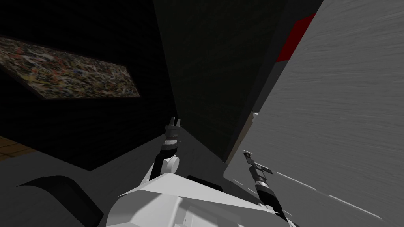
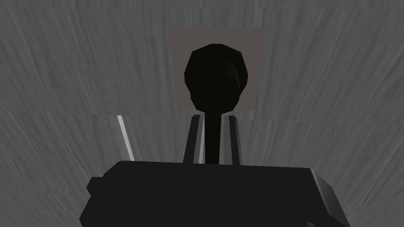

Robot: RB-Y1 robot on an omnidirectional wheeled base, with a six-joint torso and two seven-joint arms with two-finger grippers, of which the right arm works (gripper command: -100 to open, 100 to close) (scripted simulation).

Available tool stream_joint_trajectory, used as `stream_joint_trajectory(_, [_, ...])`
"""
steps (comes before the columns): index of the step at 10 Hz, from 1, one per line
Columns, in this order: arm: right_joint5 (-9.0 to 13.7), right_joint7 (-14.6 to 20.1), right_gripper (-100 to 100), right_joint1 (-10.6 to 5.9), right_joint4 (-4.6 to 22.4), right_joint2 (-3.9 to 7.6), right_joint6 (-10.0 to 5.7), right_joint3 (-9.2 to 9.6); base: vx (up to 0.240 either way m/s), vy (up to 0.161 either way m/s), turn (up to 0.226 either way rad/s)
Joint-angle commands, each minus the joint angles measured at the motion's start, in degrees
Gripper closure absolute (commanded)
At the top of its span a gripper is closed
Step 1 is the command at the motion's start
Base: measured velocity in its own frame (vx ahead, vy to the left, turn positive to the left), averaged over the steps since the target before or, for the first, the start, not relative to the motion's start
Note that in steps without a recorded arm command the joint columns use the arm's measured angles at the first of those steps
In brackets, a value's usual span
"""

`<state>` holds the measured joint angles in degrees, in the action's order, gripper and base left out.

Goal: Pull the door open

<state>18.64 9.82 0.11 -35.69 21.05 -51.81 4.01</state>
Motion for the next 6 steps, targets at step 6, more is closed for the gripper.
stream_joint_trajectory(6, [-1.9,4.4,100,3.32,-1.6,3.00,-3.14,4.16,-0.238,-0.048,0.107])
